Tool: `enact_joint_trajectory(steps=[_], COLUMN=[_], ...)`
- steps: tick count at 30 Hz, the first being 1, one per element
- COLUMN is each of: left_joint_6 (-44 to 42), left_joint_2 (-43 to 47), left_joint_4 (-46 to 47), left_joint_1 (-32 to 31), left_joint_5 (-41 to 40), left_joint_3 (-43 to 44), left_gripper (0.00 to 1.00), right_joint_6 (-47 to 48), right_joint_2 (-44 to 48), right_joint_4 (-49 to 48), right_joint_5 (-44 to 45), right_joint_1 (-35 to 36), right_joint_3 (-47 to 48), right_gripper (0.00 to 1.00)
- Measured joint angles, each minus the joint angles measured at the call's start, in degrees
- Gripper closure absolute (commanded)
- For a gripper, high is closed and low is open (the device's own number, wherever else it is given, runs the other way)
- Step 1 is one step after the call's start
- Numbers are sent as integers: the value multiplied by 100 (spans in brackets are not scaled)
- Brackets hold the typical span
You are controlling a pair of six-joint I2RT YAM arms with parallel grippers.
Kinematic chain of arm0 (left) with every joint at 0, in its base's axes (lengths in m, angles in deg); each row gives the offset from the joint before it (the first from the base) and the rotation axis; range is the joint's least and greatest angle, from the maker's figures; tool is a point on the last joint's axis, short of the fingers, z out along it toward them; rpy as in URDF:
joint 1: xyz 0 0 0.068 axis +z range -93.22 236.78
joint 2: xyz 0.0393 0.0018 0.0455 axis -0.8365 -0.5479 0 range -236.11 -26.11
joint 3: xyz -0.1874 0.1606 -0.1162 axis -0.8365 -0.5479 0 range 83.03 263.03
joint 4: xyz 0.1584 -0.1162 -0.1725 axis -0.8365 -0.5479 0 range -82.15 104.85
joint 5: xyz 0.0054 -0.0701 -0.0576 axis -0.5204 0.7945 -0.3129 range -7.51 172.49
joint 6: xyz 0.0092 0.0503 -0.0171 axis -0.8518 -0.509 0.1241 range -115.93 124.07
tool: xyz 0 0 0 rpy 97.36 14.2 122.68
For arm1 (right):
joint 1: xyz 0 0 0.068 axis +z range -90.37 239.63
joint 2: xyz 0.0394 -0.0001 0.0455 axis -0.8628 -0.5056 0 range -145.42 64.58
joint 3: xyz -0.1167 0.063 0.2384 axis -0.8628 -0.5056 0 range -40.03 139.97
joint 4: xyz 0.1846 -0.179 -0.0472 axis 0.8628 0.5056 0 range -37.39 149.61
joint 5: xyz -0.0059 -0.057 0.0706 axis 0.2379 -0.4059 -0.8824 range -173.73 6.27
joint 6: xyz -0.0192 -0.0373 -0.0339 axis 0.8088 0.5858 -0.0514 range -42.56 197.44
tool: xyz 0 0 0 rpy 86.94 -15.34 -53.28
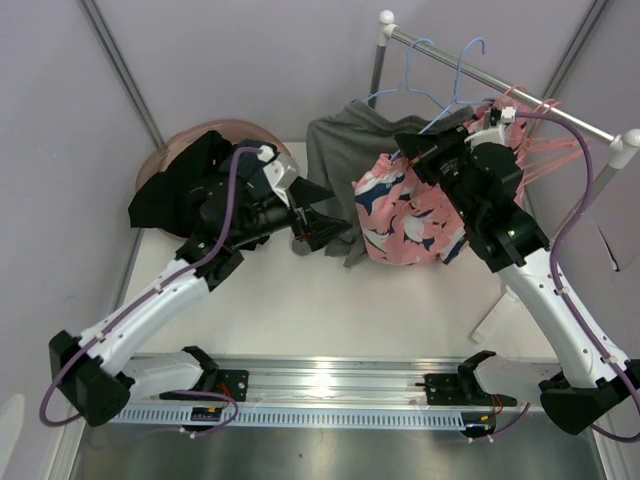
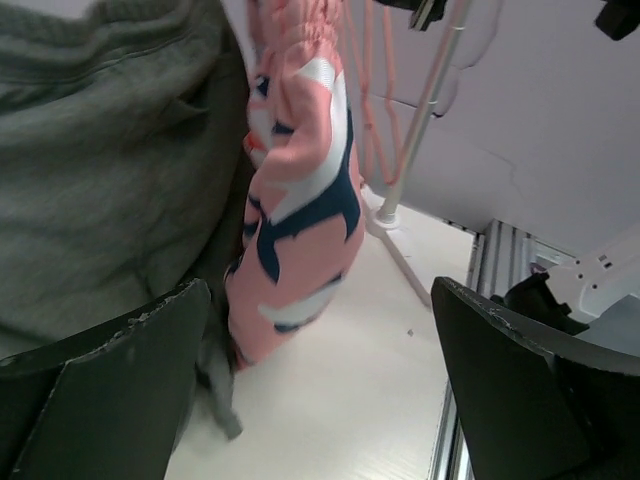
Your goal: Remove the shorts from the hanger
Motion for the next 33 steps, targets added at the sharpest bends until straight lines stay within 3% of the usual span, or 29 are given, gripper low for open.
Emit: enact_joint_trajectory(steps=[9, 12, 14, 15, 16, 24, 33], left_joint_6=[157, 262, 330, 356, 345, 286, 81], left_joint_2=[-807, -914, -986, -1021, -1027, -610, 2116], left_joint_4=[1130, 1386, 1473, 1517, 1521, 1298, 485], left_joint_1=[-385, -420, -435, -439, -452, -605, -1515], left_joint_5=[382, 380, 369, 363, 369, -79, -1410], left_joint_3=[70, 118, 186, 216, 227, 20, -1722], left_gripper=[2, 34, 81, 97, 100, 100, 100], right_joint_6=[-756, -870, -916, -929, -931, -933, -1211], right_joint_2=[7, 24, 48, 63, 68, 140, 92], right_joint_4=[-146, -168, -166, -166, -184, -120, 22], right_joint_5=[-1034, -1209, -1279, -1290, -1272, -1357, -1976], right_joint_1=[0, -7, -28, -39, -46, -289, -870], right_joint_3=[-11, -2, -2, -2, 0, 61, 330], right_gripper=[100, 100, 100, 100, 100, 100, 100])
